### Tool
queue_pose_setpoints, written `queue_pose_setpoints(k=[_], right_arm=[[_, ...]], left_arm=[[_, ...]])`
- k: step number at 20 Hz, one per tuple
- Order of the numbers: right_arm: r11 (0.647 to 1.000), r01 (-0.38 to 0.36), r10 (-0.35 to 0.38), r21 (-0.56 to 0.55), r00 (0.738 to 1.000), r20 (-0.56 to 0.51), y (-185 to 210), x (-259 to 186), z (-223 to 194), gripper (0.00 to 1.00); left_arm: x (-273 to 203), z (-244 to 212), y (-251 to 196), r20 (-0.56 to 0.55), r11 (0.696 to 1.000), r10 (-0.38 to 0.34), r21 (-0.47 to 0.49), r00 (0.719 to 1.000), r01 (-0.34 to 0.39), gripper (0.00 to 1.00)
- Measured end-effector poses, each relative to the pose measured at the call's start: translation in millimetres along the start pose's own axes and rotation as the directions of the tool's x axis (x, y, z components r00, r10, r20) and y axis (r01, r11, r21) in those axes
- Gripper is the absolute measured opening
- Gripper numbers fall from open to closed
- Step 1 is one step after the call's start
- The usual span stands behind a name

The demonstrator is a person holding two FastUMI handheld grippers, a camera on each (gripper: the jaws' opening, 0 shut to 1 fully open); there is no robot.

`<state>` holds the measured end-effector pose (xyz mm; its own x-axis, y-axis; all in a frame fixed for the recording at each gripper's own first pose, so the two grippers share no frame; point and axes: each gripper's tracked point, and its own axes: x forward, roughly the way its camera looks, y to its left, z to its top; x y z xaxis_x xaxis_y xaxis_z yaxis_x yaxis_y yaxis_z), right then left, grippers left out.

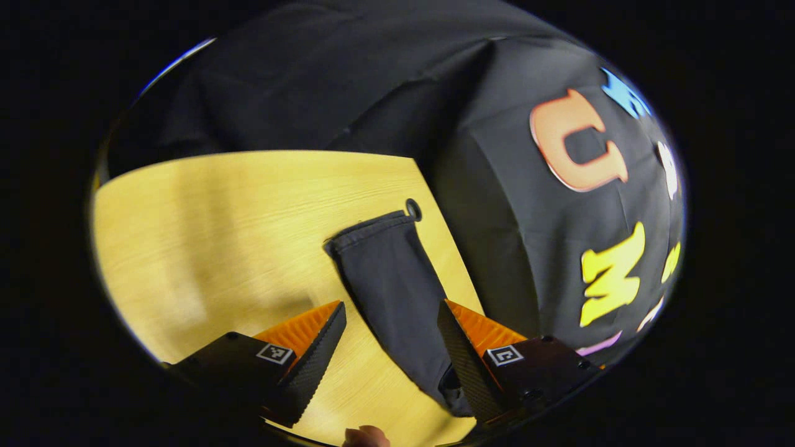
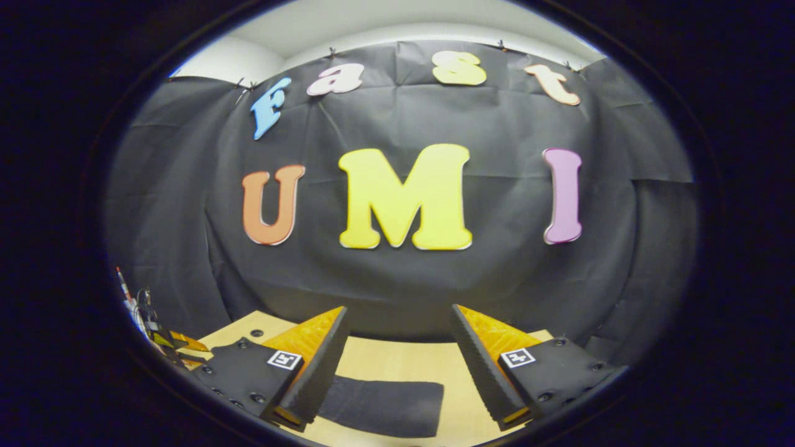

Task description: Grasp the waist and the cuffs of the jeans and fold them to make the two legs overlap; first hold the waist and fold one-third of the jeans toward the cuffs, then hold the cuffs and fold the remaining one-third in the same direction to finish folding.

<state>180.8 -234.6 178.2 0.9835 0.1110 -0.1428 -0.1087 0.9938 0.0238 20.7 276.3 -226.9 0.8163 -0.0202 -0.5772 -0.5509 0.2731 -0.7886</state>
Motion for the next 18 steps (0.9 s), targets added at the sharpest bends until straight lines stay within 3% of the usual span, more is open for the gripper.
queue_pose_setpoints(k=[4, 7, 10, 14, 18], right_arm=[[0.996, 0.086, -0.087, 0.018, 0.996, 0.006, -40, -9, 12, 0.96], [0.989, 0.137, -0.138, 0.058, 0.99, 0.011, -64, -16, 17, 1.0], [0.979, 0.187, -0.189, 0.075, 0.982, 0.011, -88, -25, 19, 0.96], [0.964, 0.235, -0.236, 0.123, 0.972, -0.008, -111, -30, 15, 1.0], [0.953, 0.267, -0.265, 0.143, 0.964, -0.034, -127, -37, 9, 0.98]], left_arm=[[21, 20, 9, 0.019, 0.987, 0.02, -0.161, 1.0, -0.017, 0.97], [32, 22, 29, 0.007, 0.978, 0.078, -0.196, 0.997, -0.075, 0.97], [45, 27, 19, 0.027, 0.971, 0.054, -0.235, 0.998, -0.046, 0.95], [62, 34, 11, 0.055, 0.959, 0.029, -0.284, 0.998, -0.013, 0.95], [79, 44, -2, 0.074, 0.902, -0.021, -0.429, 0.997, 0.051, 0.95]])
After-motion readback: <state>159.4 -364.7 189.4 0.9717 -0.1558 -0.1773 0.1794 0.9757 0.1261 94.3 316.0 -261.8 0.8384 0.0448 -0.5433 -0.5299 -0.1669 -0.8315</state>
